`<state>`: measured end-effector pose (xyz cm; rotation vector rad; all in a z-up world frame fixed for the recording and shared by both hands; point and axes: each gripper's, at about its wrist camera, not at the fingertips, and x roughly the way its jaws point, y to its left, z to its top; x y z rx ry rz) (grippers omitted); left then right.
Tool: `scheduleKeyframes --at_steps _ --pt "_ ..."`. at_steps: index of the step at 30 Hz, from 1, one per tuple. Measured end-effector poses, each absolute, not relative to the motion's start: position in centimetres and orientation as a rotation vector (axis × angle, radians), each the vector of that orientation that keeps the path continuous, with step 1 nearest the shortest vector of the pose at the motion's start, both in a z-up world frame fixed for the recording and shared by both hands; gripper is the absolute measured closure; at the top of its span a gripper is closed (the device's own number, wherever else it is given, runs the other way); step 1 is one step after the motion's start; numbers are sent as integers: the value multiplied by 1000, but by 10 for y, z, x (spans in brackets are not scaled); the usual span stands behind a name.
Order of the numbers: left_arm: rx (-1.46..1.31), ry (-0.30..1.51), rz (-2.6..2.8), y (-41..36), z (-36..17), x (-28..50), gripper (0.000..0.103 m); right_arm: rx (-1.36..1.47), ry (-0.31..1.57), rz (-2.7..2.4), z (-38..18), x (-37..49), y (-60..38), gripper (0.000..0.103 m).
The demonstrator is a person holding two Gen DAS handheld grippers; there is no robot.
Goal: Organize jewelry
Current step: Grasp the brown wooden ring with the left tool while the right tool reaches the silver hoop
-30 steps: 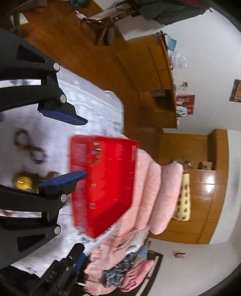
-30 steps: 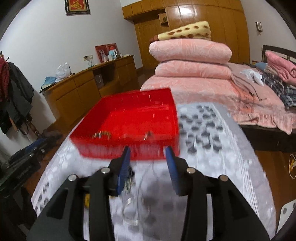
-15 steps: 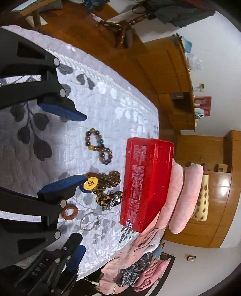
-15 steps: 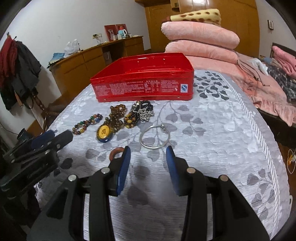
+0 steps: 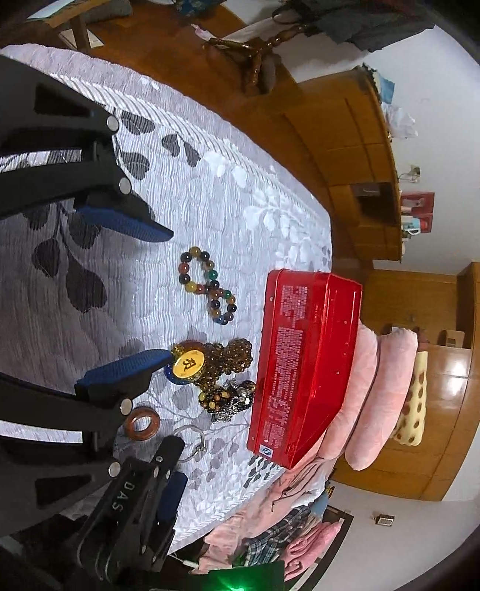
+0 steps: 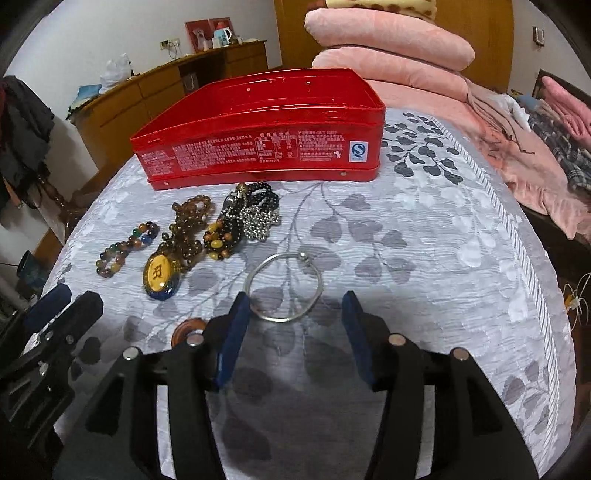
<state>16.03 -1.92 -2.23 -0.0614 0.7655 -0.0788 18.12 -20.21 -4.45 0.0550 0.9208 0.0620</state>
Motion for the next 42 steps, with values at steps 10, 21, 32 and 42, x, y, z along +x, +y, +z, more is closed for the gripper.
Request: scheduleKeyframes --at_steps 10,21,32,42 --pt "-89 792 -55 -16 -24 169 43 19 937 71 -46 186 -194 45" --pt "-62 786 -104 -31 -21 163 43 71 916 55 -41 177 -213 61" --pt "-22 850 -261 -88 -33 161 44 106 880 -21 -32 158 -255 61" --pt "-13 889 -251 -96 -41 168 64 114 928 12 -44 161 -256 59"
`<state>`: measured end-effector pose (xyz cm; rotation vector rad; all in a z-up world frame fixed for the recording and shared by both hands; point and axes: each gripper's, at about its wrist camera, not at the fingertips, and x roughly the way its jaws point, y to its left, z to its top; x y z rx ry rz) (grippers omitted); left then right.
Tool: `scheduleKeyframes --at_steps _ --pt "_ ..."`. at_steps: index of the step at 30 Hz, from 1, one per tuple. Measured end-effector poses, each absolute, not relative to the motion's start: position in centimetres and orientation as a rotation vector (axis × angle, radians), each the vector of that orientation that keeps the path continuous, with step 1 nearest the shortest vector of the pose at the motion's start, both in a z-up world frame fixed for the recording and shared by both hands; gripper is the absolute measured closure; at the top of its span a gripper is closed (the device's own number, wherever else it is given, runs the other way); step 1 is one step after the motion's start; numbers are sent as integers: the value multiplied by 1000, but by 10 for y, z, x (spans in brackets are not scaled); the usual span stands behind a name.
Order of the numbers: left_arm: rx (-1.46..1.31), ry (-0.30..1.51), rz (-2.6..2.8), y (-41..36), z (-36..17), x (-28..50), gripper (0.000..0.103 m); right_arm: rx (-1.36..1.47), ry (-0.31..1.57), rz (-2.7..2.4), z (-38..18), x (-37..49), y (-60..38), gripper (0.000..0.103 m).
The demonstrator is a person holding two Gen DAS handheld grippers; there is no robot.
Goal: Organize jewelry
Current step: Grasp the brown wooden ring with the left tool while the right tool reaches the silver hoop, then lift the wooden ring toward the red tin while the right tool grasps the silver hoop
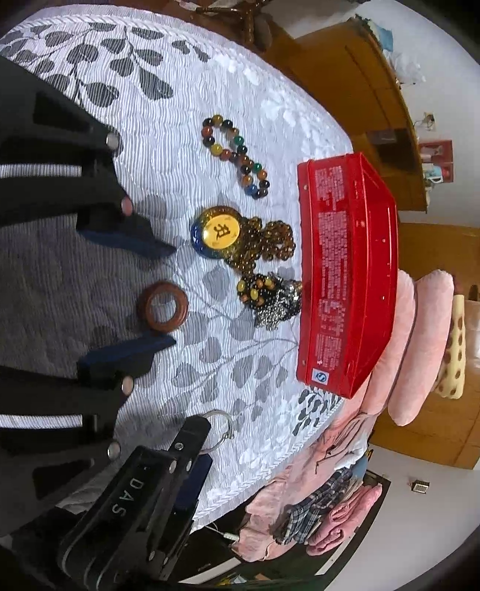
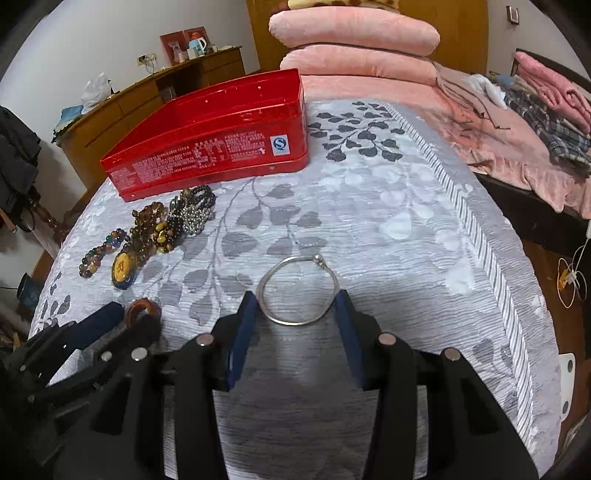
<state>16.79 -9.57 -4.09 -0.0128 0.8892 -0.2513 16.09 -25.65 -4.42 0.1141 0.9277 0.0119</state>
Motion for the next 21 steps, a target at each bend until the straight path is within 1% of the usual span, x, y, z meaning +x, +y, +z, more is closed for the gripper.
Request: scheduleKeyframes --at_steps 2,5,7,8,9,11,21 --pt "-16 889 -247 -96 -41 169 67 97 931 30 -45 161 -252 48" --pt "-18 888 -242 -94 -41 169 69 78 936 29 -46 163 -248 44" --pt "-10 888 -239 -95 -42 169 70 65 939 22 -47 164 -246 44" --pt "-7 888 -237 -95 -41 169 71 53 941 17 -47 164 -245 45" --pt "-7 887 -236 -95 -41 169 74 45 940 11 -47 164 -244 46" --pt "-24 885 -247 -92 -40 169 74 42 935 -6 -46 163 -246 60" --pt "-64 806 -265 -79 -23 159 74 57 887 32 -33 150 -247 61"
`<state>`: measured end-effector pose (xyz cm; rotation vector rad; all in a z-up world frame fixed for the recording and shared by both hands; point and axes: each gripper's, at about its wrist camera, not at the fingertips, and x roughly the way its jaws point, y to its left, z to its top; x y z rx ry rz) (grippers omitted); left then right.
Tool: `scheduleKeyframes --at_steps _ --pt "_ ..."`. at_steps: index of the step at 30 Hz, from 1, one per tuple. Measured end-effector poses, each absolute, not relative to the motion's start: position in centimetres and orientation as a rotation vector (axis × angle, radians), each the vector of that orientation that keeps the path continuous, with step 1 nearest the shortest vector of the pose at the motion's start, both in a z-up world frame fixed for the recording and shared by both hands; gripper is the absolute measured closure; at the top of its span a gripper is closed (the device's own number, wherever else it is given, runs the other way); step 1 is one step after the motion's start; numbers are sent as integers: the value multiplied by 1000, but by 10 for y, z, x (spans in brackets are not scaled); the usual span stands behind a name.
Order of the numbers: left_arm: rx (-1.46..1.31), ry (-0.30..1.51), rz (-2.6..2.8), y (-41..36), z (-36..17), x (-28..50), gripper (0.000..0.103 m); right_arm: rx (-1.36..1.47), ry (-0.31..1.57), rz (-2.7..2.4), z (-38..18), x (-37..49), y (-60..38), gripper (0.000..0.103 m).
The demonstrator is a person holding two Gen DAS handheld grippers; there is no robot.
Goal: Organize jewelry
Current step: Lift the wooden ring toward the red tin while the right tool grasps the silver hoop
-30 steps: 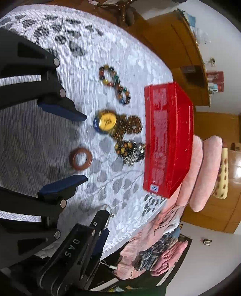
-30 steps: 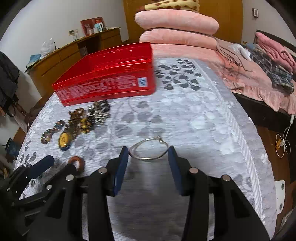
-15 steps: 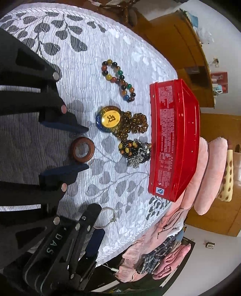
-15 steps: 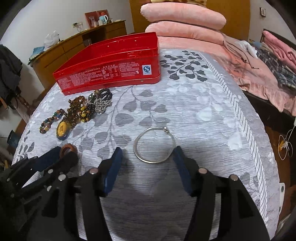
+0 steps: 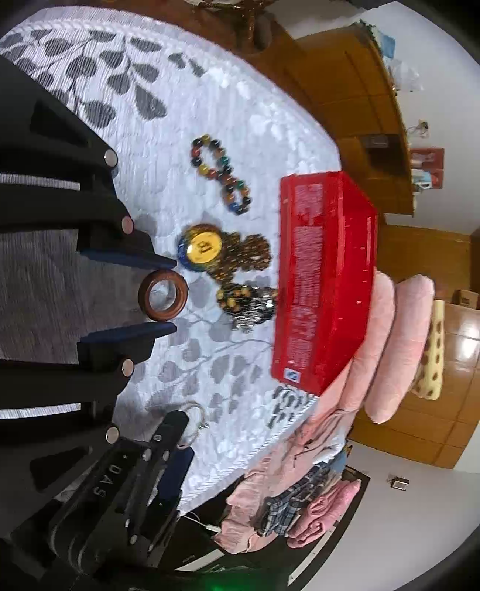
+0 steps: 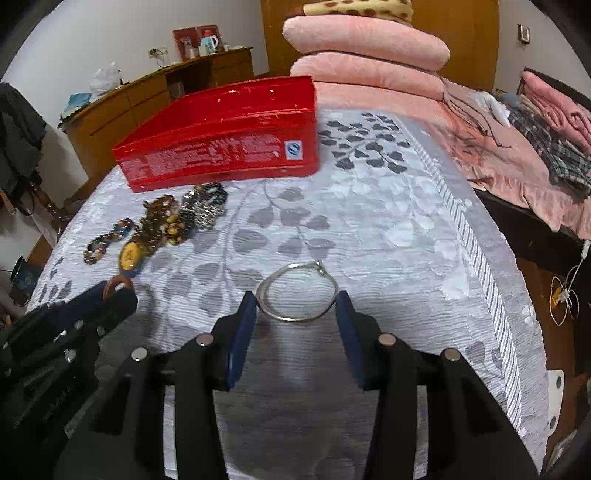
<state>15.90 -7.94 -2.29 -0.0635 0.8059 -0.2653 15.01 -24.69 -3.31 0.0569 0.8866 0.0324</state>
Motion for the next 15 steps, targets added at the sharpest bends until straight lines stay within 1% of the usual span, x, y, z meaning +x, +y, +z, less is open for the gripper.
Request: scheduleKeyframes --at_steps 3,7,9,11,13,15 --pt "-63 801 -257 -78 -21 163 74 46 883 44 -31 151 -242 61" --pt "-78 833 -252 -74 -28 170 74 22 949 49 -45 159 -237 61" --pt "-84 848 -255 -72 -31 172 74 26 947 48 -43 159 -237 60" --pt "-86 854 -259 -72 -33 173 74 30 948 49 -43 160 -238 56" --pt "-83 851 -261 -73 -33 172 74 26 948 49 -44 162 -236 54" --pt "-80 852 -265 -74 -33 172 74 14 950 52 -45 167 -232 48"
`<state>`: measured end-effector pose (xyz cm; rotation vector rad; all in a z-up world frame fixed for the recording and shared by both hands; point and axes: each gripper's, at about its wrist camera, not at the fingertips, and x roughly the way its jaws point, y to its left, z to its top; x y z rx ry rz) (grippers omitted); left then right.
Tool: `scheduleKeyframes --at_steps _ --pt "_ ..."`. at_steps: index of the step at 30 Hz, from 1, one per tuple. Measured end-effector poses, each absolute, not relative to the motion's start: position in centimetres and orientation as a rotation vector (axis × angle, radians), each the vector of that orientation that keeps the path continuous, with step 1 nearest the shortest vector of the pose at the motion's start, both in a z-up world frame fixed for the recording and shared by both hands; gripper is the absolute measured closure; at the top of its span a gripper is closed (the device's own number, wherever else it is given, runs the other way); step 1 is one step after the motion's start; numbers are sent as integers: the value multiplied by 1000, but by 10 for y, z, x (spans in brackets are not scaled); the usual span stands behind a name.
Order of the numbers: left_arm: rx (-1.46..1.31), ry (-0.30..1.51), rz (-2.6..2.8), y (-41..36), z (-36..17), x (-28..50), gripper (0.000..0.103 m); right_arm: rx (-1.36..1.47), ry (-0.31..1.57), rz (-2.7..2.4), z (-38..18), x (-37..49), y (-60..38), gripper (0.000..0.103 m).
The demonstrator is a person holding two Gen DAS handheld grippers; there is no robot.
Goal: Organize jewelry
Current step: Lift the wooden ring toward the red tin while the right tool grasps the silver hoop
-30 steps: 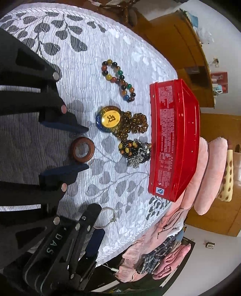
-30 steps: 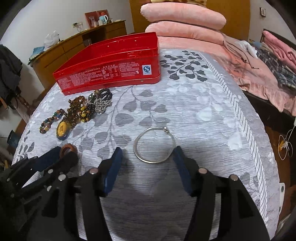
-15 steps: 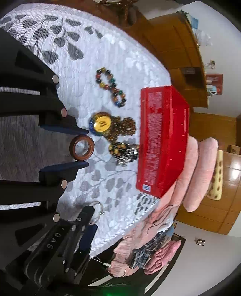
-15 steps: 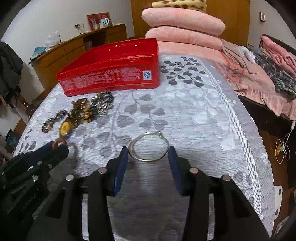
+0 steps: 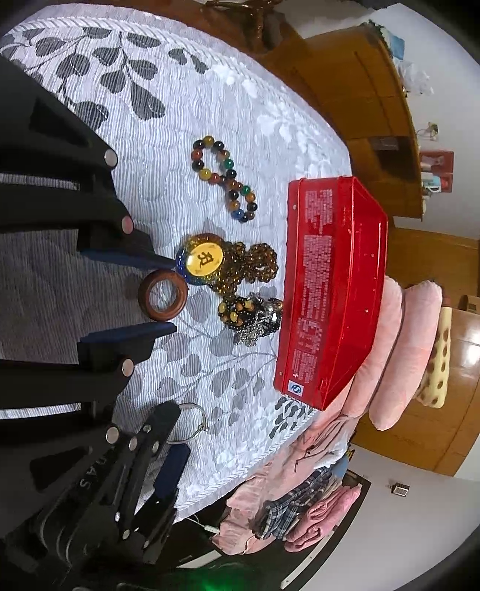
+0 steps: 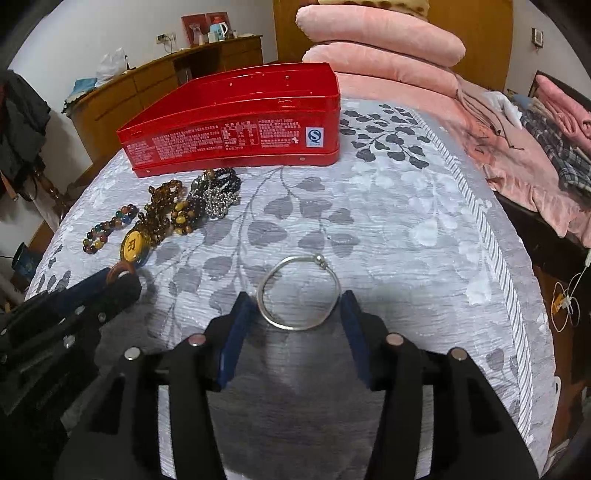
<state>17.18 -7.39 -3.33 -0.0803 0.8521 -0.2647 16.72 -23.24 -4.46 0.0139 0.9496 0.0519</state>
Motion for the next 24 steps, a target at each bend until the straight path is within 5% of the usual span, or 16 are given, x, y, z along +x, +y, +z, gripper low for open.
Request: scheduleKeyframes --at_steps 3,5,24 --pt "-84 855 -269 -73 -34 171 74 -14 949 44 -46 173 -227 46" --pt "-87 854 -269 -72 -33 172 74 -18 943 32 -46 173 -228 56" --pt "-83 720 -214 -67 19 216 74 46 766 69 22 204 -231 57"
